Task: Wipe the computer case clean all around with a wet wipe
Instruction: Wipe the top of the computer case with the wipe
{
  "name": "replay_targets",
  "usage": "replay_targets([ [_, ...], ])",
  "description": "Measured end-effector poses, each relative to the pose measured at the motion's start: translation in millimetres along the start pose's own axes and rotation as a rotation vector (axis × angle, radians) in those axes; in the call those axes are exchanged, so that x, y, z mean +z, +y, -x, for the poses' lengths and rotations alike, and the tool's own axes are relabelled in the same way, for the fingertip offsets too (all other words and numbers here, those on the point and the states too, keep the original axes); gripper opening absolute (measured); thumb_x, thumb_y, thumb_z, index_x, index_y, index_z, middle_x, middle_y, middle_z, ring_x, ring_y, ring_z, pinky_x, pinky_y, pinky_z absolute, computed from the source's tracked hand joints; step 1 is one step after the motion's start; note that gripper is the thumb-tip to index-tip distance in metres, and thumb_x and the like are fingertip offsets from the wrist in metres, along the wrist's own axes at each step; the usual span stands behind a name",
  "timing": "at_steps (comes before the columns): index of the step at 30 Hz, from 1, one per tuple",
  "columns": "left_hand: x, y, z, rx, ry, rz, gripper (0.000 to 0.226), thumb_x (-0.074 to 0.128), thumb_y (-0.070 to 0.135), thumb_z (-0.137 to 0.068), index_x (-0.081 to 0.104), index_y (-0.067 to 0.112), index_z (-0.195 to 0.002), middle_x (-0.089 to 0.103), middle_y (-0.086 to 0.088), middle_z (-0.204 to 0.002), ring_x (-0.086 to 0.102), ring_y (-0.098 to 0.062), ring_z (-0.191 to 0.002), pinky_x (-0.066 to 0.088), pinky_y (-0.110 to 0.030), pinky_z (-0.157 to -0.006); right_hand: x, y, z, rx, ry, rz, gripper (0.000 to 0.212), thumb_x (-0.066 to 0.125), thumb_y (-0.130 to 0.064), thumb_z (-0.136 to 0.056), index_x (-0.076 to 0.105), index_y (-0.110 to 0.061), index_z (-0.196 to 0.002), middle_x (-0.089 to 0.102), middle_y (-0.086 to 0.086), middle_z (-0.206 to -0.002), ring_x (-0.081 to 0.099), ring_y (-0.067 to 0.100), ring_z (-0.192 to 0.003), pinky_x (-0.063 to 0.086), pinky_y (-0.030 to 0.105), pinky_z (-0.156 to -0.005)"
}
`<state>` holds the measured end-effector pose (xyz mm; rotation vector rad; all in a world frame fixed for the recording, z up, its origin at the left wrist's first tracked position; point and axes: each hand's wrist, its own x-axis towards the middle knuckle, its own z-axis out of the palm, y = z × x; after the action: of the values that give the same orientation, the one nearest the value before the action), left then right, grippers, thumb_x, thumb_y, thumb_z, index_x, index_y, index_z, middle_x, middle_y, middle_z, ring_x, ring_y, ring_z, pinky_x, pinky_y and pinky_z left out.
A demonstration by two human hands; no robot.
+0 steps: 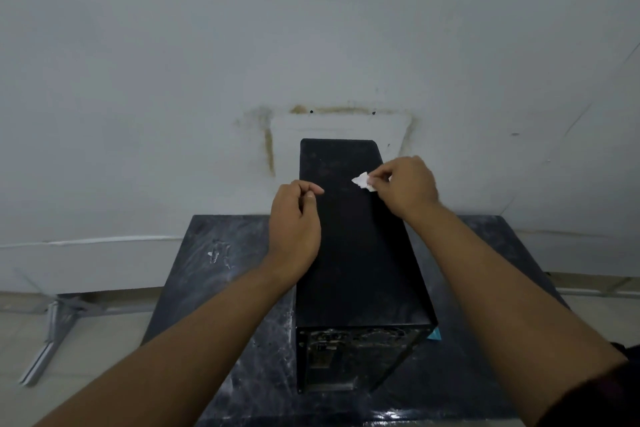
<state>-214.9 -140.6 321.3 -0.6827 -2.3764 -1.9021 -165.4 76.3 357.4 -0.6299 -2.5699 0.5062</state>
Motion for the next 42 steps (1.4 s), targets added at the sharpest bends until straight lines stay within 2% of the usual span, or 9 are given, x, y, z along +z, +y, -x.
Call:
replay_targets([
  [3,2,-1,-6,0.01,0.008,-0.034,0.023,0.047,0.016,-0.11,0.066,0.029,-0.104,0.061,0.009,-0.109,0.058,-0.001,-0.102,0.045,-0.014,-0.085,13,-28,-6,-0.263,-0.245,-0.082,0.01,0.08,-0.03,-0.093,0.085,-0.03,-0.102,0.074,-0.017,-0.096,0.056,-0.005,-0.087,0.04,0.01,-0.081],
  [5,4,-2,-15,0.006,0.014,-0.044,0.022,0.048,0.016,-0.11,0.066,0.027,-0.104,0.061,0.008,-0.109,0.058,0.001,-0.099,0.043,-0.009,-0.081,19,-42,-13,-0.402,-0.404,-0.082,0.011,0.082,-0.037,-0.092,0.084,-0.033,-0.102,0.072,-0.02,-0.096,0.052,-0.009,-0.087,0.038,0.011,-0.081],
  [10,10,-1,-31,-0.025,0.019,-0.14,0.026,0.047,0.017,-0.11,0.067,0.032,-0.105,0.059,0.013,-0.107,0.057,0.003,-0.092,0.042,-0.005,-0.073,33,-14,-71,0.054,-0.036,-0.038,0.013,0.075,-0.026,-0.092,0.084,-0.034,-0.087,0.078,-0.017,-0.093,0.066,0.013,-0.105,0.056,0.043,-0.096],
  [15,11,-1,-50,0.02,-0.024,-0.226,0.023,0.05,0.019,-0.109,0.069,0.031,-0.104,0.062,0.015,-0.104,0.059,0.003,-0.093,0.043,-0.008,-0.076,46,-43,-83,-0.302,-0.404,-0.171,0.008,0.08,-0.034,-0.091,0.085,-0.034,-0.096,0.075,-0.021,-0.092,0.068,-0.001,-0.093,0.054,0.029,-0.091],
  [20,25,7,-70,-0.003,-0.104,-0.317,0.025,0.052,0.018,-0.106,0.07,0.034,-0.098,0.066,0.014,-0.092,0.062,-0.004,-0.084,0.047,-0.021,-0.073,53,-19,-127,0.081,-0.109,-0.026,0.011,0.076,-0.029,-0.091,0.082,-0.033,-0.083,0.079,-0.014,-0.096,0.07,0.015,-0.104,0.055,0.043,-0.1],
  [24,33,2,-78,0.06,-0.148,-0.411,0.022,0.054,0.017,-0.104,0.071,0.031,-0.098,0.07,0.015,-0.092,0.064,-0.005,-0.085,0.044,-0.016,-0.07,59,-40,-119,-0.294,-0.478,-0.234,0.007,0.08,-0.03,-0.088,0.086,-0.033,-0.091,0.079,-0.016,-0.087,0.072,0.0,-0.086,0.057,0.028,-0.086],
  [29,33,1,-75,0.04,-0.143,-0.385,0.026,0.053,0.015,-0.104,0.071,0.032,-0.094,0.071,0.017,-0.085,0.065,-0.003,-0.081,0.051,-0.018,-0.072,69,-23,-151,-0.072,-0.188,-0.103,0.008,0.078,-0.029,-0.093,0.084,-0.032,-0.089,0.078,-0.019,-0.093,0.071,0.006,-0.093,0.057,0.037,-0.095],
  [33,34,1,-75,0.034,-0.146,-0.372,0.025,0.054,0.016,-0.104,0.071,0.031,-0.095,0.071,0.016,-0.084,0.065,-0.003,-0.078,0.049,-0.018,-0.068,76,-45,-157,-0.225,-0.358,-0.193,0.006,0.079,-0.028,-0.094,0.085,-0.029,-0.094,0.08,-0.016,-0.1,0.07,0.002,-0.095,0.054,0.027,-0.088],
  [42,33,0,-74,0.039,-0.133,-0.372,0.025,0.054,0.016,-0.103,0.07,0.032,-0.093,0.069,0.016,-0.082,0.064,-0.003,-0.076,0.046,-0.015,-0.065,87,-56,-167,-0.217,-0.35,-0.081,0.01,0.073,-0.031,-0.098,0.084,-0.033,-0.1,0.079,-0.017,-0.103,0.071,0.005,-0.096,0.057,0.031,-0.09],
])
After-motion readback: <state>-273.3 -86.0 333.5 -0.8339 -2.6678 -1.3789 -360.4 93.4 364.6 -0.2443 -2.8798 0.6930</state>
